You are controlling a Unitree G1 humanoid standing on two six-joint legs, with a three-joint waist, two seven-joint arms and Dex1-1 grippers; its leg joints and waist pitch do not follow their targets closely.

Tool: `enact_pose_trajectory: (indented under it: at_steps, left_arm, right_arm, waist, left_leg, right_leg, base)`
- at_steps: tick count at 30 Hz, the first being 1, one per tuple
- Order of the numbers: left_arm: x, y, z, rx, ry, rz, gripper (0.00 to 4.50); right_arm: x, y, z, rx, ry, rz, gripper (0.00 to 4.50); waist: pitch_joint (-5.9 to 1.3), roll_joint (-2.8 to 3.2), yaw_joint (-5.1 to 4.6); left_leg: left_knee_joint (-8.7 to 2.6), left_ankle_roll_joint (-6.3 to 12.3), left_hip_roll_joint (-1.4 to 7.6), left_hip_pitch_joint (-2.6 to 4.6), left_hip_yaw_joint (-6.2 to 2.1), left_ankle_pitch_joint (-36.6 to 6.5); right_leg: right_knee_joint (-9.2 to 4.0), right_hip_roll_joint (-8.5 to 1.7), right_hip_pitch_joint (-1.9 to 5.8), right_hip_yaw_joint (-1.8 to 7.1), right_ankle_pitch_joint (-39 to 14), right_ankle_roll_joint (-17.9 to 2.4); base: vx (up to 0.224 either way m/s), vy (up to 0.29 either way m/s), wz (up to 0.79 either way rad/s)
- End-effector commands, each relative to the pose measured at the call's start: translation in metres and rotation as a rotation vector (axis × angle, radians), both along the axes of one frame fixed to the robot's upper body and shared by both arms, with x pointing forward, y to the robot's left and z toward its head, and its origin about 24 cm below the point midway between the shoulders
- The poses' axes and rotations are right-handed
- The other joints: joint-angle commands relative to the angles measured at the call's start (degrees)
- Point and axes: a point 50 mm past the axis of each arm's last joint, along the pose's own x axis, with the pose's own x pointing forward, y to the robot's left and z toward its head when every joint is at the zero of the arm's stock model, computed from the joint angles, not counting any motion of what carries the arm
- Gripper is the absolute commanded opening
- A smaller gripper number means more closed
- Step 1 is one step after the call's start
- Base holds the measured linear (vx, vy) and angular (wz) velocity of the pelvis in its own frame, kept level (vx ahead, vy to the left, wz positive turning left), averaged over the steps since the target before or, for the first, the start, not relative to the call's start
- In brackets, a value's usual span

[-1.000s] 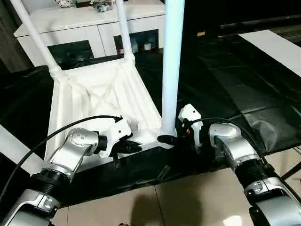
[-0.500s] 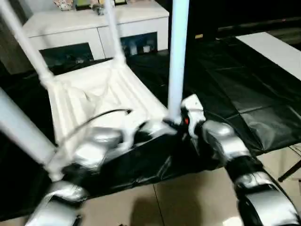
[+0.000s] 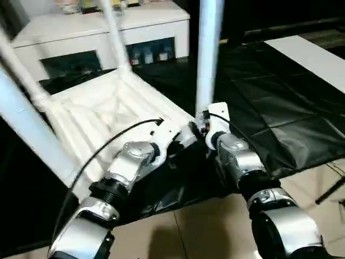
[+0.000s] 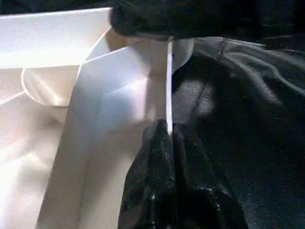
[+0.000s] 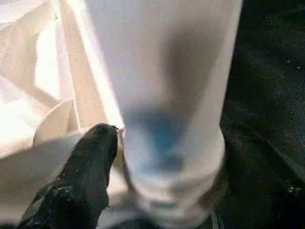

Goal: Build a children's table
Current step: Rotate leg to tighten

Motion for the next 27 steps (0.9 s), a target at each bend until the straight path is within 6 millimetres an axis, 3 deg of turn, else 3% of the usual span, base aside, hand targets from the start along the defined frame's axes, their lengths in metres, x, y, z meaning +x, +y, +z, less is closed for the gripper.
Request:
enact_pose_trajectory:
  at_steps: [1,4,5,6,8,9,10,12,13,17,19,22,27]
  left_arm:
    - [-0.001,0.017,-0.009,0.070,-0.014,0.028,0.00]
    - [-0.003,0.019,-0.010,0.076,-0.016,-0.008,0.00]
    - [-0.006,0.023,-0.010,0.085,-0.018,-0.042,0.00]
    - [-0.010,0.031,-0.011,0.103,-0.009,-0.085,0.00]
    - [-0.017,0.038,-0.012,0.107,0.002,-0.158,0.00]
    - [-0.022,0.041,-0.012,0.098,0.009,-0.227,0.00]
    - [-0.034,0.047,-0.011,0.077,0.035,-0.349,0.00]
    - [-0.038,0.049,-0.011,0.072,0.046,-0.389,0.00]
    - [-0.041,0.051,-0.009,0.068,0.049,-0.419,0.00]
    - [-0.045,0.058,0.000,0.032,0.058,-0.460,0.00]
    - [-0.046,0.060,0.003,0.026,0.058,-0.474,0.00]
    - [-0.047,0.060,0.005,0.017,0.063,-0.493,0.00]
    - [-0.047,0.059,0.005,0.018,0.070,-0.504,0.00]
  right_arm:
    - [-0.004,0.007,-0.003,-0.013,-0.006,0.095,3.90]
    - [-0.004,0.003,-0.001,-0.019,-0.015,0.132,3.97]
    - [-0.005,-0.003,0.001,-0.004,-0.012,0.194,3.97]
    - [-0.007,-0.013,0.004,-0.019,-0.027,0.293,3.97]
    - [-0.012,-0.024,0.008,-0.044,-0.043,0.402,3.97]
    - [-0.016,-0.030,0.010,-0.060,-0.050,0.467,3.97]
    - [-0.024,-0.037,0.010,-0.088,-0.051,0.582,3.97]
    - [-0.027,-0.039,0.010,-0.100,-0.049,0.621,3.97]
    - [-0.030,-0.041,0.011,-0.101,-0.042,0.658,3.97]
    - [-0.038,-0.045,0.015,-0.077,-0.031,0.766,3.97]
    - [-0.040,-0.044,0.016,-0.075,-0.035,0.792,3.97]
    - [-0.042,-0.042,0.016,-0.084,-0.033,0.831,3.97]
    - [-0.044,-0.043,0.014,-0.087,-0.011,0.855,3.97]
  waist:
    - [-3.48,-0.71,0.05]
    - [-3.50,-0.93,-0.04]
    - [-3.54,-0.83,-0.06]
    - [-3.58,-1.18,0.13]
    - [-3.71,-0.87,0.28]
    - [-3.91,-1.18,0.61]
    - [-3.88,-1.23,0.69]
    - [-4.01,-1.07,1.05]
    - [-3.85,-1.31,1.28]
    - [-3.63,-1.20,1.97]
    - [-3.67,-1.13,2.57]
    - [-3.54,-1.05,2.70]
    - [-3.74,-1.14,2.72]
  left_leg:
    - [-5.09,0.31,1.15,0.59,-1.21,-21.19]
    - [-4.85,1.47,1.19,0.59,-0.98,-19.72]
    - [-4.83,1.68,1.22,0.56,-0.96,-19.33]
    - [-4.76,2.47,1.30,0.43,-0.98,-18.57]
    - [-4.50,3.62,1.45,0.40,-0.79,-16.26]
    - [-4.18,4.50,1.49,0.39,-0.77,-14.20]
    - [-4.04,5.44,1.51,0.19,-0.56,-11.91]
    - [-3.73,6.31,1.68,0.52,-0.36,-10.50]
    - [-3.72,6.41,1.69,0.61,-0.17,-10.70]
    - [-4.17,5.11,2.10,1.02,-0.24,-13.26]
    - [-4.29,4.11,2.20,1.35,-0.19,-13.39]
    - [-4.44,2.91,1.99,1.23,-0.21,-14.46]
    - [-4.19,2.82,1.84,1.13,-0.21,-13.41]
  right_leg:
    - [-4.25,-1.39,2.12,0.51,-15.39,-11.51]
    - [-4.08,-1.43,2.18,0.56,-13.31,-13.11]
    - [-4.01,-1.43,2.24,0.56,-12.93,-13.32]
    - [-3.93,-1.40,2.61,0.44,-11.71,-13.58]
    - [-3.55,-1.28,2.65,0.44,-8.32,-14.07]
    - [-3.26,-1.28,2.99,0.31,-5.66,-14.79]
    - [-2.96,-1.23,2.88,0.32,-3.64,-15.56]
    - [-2.66,-1.27,2.61,0.37,-2.36,-16.77]
    - [-2.66,-1.13,2.41,0.44,-2.84,-17.39]
    - [-2.78,-1.22,2.19,0.70,-7.52,-16.57]
    - [-2.72,-1.04,1.84,0.84,-7.42,-16.50]
    - [-2.73,-1.00,1.92,0.86,-7.31,-16.25]
    - [-2.56,-1.19,2.17,0.92,-5.67,-16.27]
  base:
    - [0.000,0.000,0.00]
    - [0.000,0.000,0.00]
    - [0.000,0.000,0.00]
    - [0.000,0.000,0.00]
    - [0.027,-0.007,0.00]
    - [0.000,0.000,0.00]
    - [0.000,0.000,0.00]
    - [0.000,0.000,0.00]
    - [0.000,0.000,0.00]
    - [0.000,0.000,0.00]
    - [0.000,0.000,0.00]
    - [0.000,0.000,0.00]
    - [0.000,0.000,0.00]
